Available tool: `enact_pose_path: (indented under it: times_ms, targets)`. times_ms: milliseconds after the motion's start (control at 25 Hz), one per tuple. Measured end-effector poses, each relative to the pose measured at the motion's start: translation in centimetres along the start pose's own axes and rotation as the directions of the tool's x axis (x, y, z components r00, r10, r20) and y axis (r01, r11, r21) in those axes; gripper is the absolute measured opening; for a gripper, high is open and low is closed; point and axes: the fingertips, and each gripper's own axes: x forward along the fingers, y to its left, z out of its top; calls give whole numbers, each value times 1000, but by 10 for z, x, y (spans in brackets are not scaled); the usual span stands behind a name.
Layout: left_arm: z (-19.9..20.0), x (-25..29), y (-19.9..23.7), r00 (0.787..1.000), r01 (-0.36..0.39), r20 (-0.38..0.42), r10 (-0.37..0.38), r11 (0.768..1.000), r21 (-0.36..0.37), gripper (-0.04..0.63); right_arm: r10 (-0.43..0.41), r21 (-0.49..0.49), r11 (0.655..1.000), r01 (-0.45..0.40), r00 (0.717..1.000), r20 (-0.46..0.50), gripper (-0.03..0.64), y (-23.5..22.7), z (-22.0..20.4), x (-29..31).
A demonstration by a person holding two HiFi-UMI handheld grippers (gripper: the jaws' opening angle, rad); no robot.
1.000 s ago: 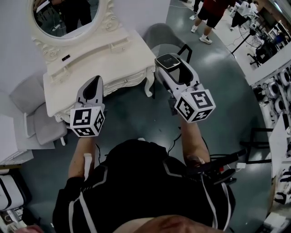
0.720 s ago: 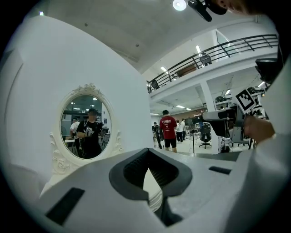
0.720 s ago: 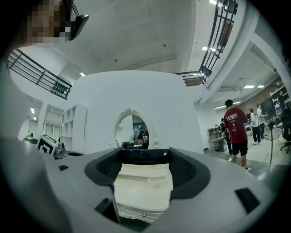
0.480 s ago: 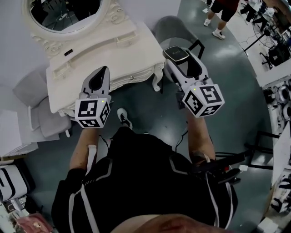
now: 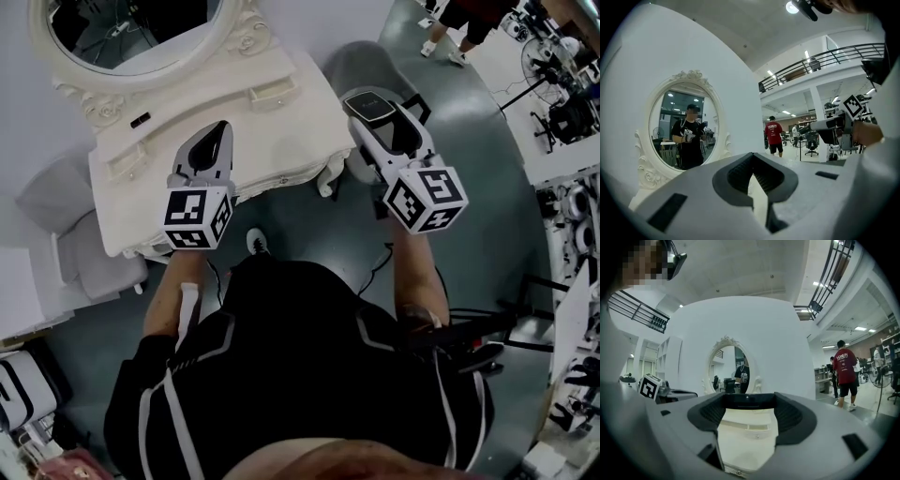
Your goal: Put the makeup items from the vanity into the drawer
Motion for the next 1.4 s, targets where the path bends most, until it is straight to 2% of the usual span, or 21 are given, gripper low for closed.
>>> enact_pose_path:
  times_ms: [560, 840, 1040, 1400]
  targets:
    - [-29, 72, 105, 998, 48, -44, -49, 998, -34, 5, -17, -6, 1000, 16, 991, -132, 328, 3, -30, 133]
    - [-50, 99, 130, 992, 103, -74, -105, 994, -42, 5, -34, 10, 999, 37, 978, -207, 328, -4, -56, 184]
    - [-67, 113, 127, 989, 111, -99, -114, 993, -40, 5, -14, 29, 999, 24, 955, -296, 328, -20, -89, 214]
    - [-102, 150, 131, 981, 28, -192, -39, 998, -64, 5, 98, 59, 995, -80, 897, -431, 328, -53, -150, 281]
